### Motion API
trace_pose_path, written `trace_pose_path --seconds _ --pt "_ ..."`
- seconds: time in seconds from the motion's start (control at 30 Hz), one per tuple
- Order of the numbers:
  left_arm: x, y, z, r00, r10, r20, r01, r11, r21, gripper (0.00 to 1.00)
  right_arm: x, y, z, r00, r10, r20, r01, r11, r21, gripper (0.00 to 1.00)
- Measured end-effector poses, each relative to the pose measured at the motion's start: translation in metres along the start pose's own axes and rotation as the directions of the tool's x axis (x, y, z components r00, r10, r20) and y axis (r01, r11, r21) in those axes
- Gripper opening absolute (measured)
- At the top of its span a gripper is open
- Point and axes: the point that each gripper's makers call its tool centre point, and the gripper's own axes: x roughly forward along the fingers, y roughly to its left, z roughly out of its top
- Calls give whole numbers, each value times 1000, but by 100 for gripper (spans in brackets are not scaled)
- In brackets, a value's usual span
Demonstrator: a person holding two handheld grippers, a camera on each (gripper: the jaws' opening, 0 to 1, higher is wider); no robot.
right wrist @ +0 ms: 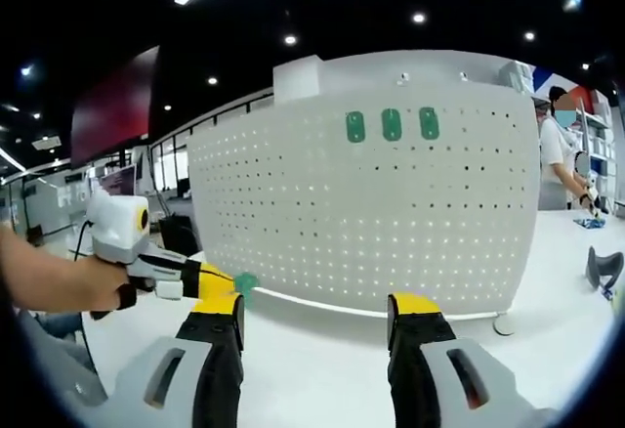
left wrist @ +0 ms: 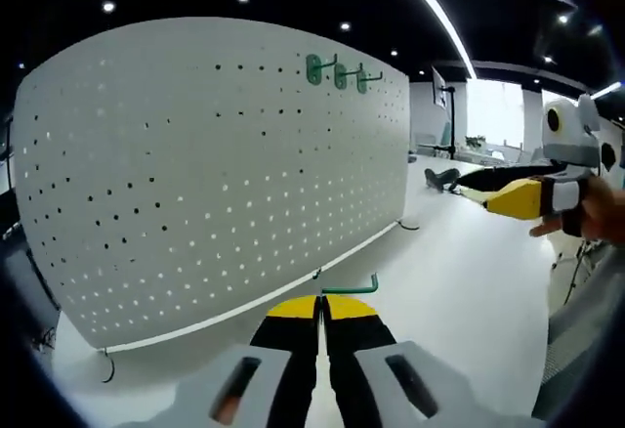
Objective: Insert the hook assembly into the mounting plate slot until the hook locks in place.
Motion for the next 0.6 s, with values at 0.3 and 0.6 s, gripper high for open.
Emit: trace_pose_path --seconds 0.3,0.6 --pt "-28 -5 34 995 22 99 -22 1000 1 2 -2 17 20 999 39 30 -39 999 -24 59" --pt "-54 -17 69 981 30 193 -32 999 10 2 -11 28 37 996 63 60 -61 998 -35 58"
